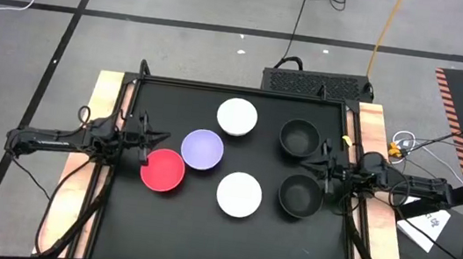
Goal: Nest bowls inside each other
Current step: Stack the top black bowl on top of the white bowl
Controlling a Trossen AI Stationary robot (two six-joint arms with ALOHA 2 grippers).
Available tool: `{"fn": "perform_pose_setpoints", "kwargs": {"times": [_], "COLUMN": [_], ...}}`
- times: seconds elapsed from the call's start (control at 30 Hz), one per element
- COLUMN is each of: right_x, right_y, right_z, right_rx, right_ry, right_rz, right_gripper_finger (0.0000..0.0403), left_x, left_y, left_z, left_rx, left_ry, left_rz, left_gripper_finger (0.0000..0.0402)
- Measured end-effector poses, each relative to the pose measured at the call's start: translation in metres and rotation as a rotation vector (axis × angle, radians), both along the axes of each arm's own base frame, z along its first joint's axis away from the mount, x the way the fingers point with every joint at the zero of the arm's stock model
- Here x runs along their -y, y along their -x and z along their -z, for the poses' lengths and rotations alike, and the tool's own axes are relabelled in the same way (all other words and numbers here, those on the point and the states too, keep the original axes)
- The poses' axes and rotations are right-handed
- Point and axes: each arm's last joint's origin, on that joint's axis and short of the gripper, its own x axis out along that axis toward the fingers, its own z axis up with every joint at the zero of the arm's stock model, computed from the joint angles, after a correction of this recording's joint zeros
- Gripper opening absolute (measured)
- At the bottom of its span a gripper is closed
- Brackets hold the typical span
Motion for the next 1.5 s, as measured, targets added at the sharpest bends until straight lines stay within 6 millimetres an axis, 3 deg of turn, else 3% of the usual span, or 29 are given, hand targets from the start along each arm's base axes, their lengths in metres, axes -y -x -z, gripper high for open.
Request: {"fn": "perform_pose_setpoints", "kwargs": {"times": [0.2,0.63,0.9,1.07,1.5], "right_x": [0.001,0.007,0.019,0.032,0.059], "right_y": [0.001,0.001,-0.002,-0.003,-0.010], "right_z": [-0.005,-0.006,0.000,0.009,-0.027], "right_rx": [0.051,0.054,-0.007,-0.131,-0.215], "right_ry": [0.088,0.034,-0.056,-0.064,-0.021], "right_rz": [0.038,0.171,0.283,0.399,0.531], "right_gripper_finger": [0.0000,0.0000,0.0000,0.0000,0.0000], "left_x": [0.000,0.001,0.001,0.001,0.001], "left_y": [0.000,0.002,0.003,0.003,0.003], "left_z": [-0.003,-0.014,-0.017,-0.016,-0.013], "left_rx": [0.022,0.012,0.002,-0.002,-0.031], "left_ry": [-0.028,-0.003,-0.016,-0.014,0.006], "left_rz": [-0.002,0.013,0.016,0.016,0.020], "left_gripper_finger": [0.0021,0.0001,0.0001,0.0001,0.0000]}}
